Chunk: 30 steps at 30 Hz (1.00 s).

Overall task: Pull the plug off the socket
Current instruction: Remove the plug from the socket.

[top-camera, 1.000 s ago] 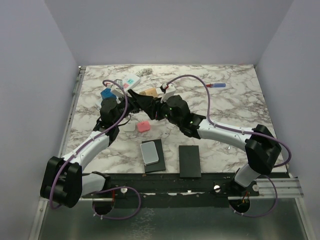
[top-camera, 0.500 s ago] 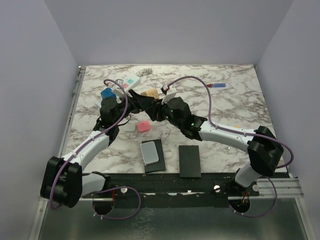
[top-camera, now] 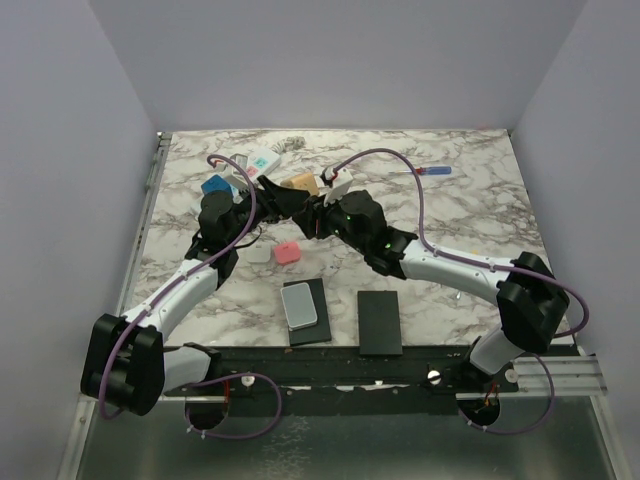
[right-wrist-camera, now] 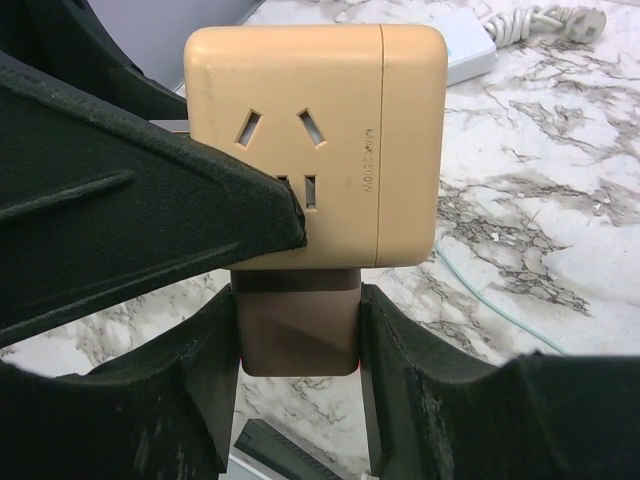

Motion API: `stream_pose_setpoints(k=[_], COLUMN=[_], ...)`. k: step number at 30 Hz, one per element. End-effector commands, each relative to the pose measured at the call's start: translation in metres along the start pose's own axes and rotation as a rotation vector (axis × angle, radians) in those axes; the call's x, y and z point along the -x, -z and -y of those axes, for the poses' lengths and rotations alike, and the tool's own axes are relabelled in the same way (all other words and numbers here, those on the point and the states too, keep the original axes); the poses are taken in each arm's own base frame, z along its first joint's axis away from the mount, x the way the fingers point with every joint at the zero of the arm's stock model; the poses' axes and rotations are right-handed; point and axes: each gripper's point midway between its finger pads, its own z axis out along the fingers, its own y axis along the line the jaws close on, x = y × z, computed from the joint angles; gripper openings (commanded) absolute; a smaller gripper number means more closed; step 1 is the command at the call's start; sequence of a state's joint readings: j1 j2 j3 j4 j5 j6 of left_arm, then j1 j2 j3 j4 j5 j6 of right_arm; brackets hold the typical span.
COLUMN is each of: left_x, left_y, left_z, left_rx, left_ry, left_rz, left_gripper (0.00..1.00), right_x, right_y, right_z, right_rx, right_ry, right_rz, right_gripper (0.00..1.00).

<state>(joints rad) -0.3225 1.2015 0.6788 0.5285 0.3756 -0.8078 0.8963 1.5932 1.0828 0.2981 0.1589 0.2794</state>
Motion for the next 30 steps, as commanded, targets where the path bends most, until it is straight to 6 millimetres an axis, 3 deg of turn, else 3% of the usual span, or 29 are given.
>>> stream_pose_setpoints(k=[1, 14, 22, 30], left_x=[0.024, 0.027, 0.032, 0.033], left_y=[0.001, 0.003, 0.005, 0.006], left_z=[0.012, 0.008, 0.005, 0.003], left_rx=[-0.021, -0.002, 0.012, 0.015], left_ry=[-0.061, -0.060, -0.060, -0.062], left_rz=[0.057, 0.075, 0.094, 0.097], left_gripper=[0.00, 0.00, 0.00, 0.00], right_x=[0.003, 0.001, 0.000, 0.001], right_y=[0.001, -0.004, -0.005, -0.008], right_z=[0.028, 0.030, 0.015, 0.004], right_rx=[-0.067, -0.108, -0.072, -0.054], right_ry=[0.089, 0.000, -0.163, -0.208], right_rz=[0.009, -0.005, -0.029, -0.055], right_gripper=[0.01, 0.01, 0.01, 0.01])
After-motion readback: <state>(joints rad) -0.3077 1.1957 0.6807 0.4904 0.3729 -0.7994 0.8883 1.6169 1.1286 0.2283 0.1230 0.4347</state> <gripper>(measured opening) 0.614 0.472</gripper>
